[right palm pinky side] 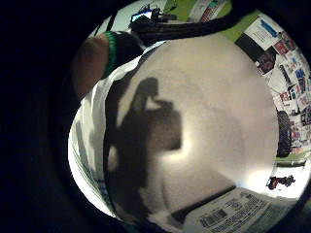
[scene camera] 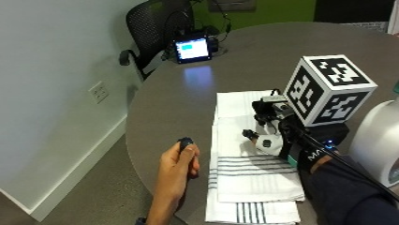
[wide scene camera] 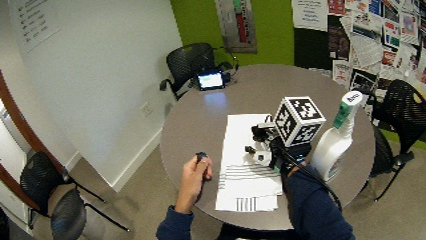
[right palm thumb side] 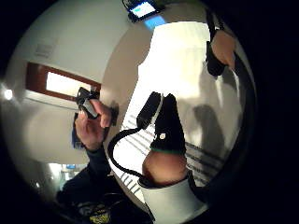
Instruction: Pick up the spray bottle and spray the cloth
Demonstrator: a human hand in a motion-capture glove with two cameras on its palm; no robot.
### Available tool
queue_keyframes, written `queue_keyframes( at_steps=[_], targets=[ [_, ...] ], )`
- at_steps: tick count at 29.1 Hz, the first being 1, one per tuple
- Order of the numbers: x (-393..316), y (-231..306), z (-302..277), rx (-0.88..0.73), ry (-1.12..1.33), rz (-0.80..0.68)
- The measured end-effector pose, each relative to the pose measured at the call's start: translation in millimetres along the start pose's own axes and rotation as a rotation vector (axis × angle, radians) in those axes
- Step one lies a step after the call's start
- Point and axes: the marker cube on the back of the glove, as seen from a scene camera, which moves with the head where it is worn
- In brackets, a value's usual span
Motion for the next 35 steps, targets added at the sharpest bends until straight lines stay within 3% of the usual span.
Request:
queue_keyframes(
  at_steps=[24, 35],
  targets=[
    [12.5, 9.9, 5.3, -0.020, -0.027, 0.025],
    [54.0, 20.7, -31.3, 0.091, -0.077, 0.113]
  ],
)
